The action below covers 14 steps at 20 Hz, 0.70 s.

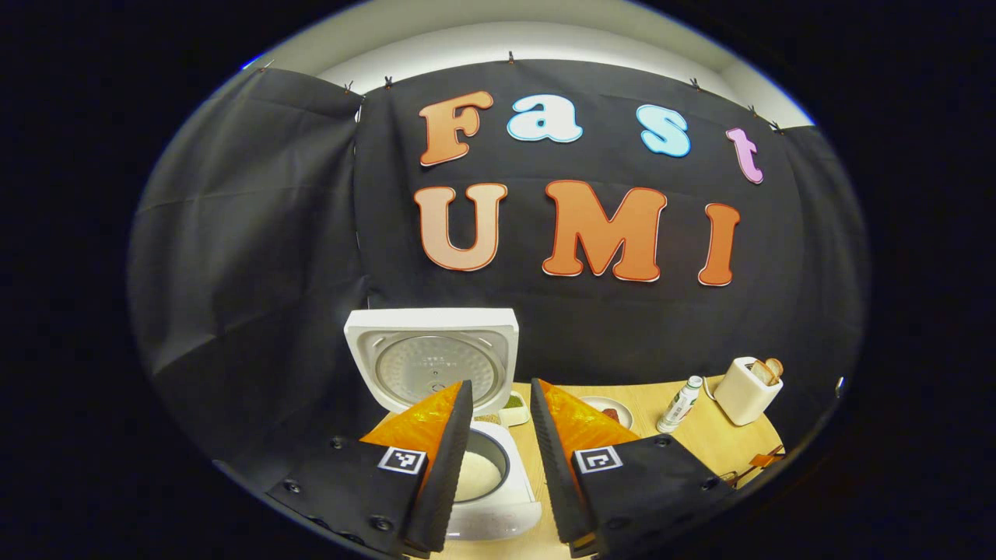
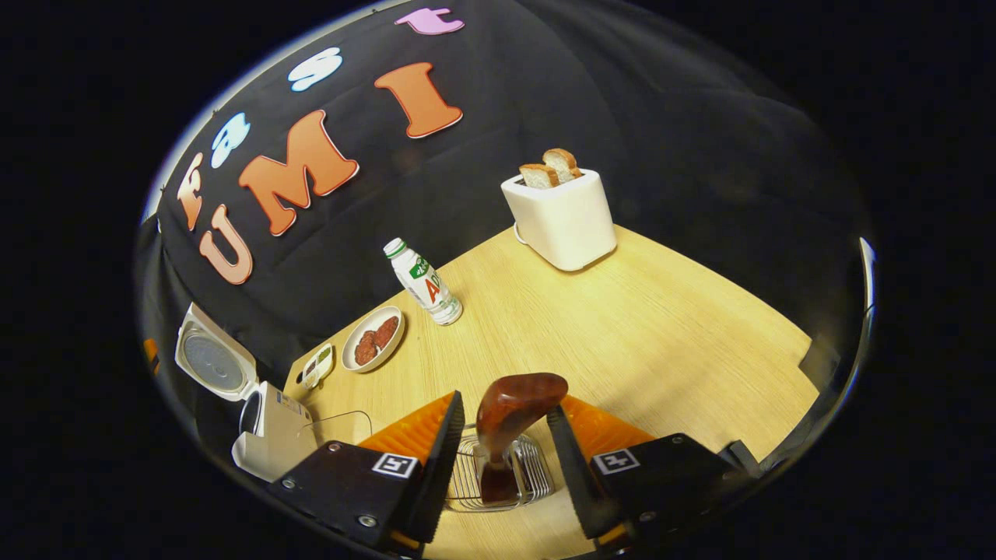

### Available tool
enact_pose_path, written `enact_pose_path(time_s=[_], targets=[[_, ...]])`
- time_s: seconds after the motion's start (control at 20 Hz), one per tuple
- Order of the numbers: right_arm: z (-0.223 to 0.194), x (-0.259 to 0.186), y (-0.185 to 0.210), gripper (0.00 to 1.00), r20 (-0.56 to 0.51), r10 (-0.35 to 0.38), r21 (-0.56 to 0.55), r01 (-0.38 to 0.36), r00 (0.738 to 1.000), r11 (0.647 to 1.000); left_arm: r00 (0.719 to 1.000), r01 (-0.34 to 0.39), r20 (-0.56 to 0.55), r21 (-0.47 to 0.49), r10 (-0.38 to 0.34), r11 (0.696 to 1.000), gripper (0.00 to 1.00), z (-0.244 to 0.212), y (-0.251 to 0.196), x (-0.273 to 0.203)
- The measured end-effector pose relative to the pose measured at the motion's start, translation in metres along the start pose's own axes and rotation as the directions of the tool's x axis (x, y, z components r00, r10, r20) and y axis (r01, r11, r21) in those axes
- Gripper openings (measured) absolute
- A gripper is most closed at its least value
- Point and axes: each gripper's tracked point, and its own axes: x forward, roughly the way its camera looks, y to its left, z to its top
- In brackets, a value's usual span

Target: Close the left gripper, press the button to open the rice cooker; take a wooden spoon from the chopstick holder with the right hand, scoop a spoonful of rice and pour it into the rice cooker, then put the wooden spoon back into the chopstick holder.

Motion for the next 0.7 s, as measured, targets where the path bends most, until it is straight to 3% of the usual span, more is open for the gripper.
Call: enact_pose_path(time_s=[0.15, 0.3, 0.5, 0.7], targets=[[-0.009, 0.006, 0.010, 0.47, -0.050, 0.042, 0.015, -0.041, 0.998, 0.999, 1.000, 0.009, 0.002, 0.035, -0.009, 0.999, 0.55, 0.001, -0.010, -0.002], [-0.011, 0.005, 0.011, 0.24, -0.045, 0.028, 0.017, -0.027, 0.999, 0.999, 1.000, 0.028, 0.005, 0.067, -0.028, 0.997, 0.55, 0.000, -0.021, -0.001], [-0.011, 0.002, 0.012, 0.19, -0.049, 0.015, 0.054, -0.013, 0.999, 0.998, 0.998, 0.055, -0.008, 0.074, -0.055, 0.996, 0.55, -0.004, -0.030, 0.002], [-0.011, -0.007, 0.014, 0.14, -0.039, -0.007, 0.017, 0.008, 0.999, 1.000, 0.997, 0.075, -0.015, 0.078, -0.075, 0.994, 0.53, -0.007, -0.030, 0.003]])
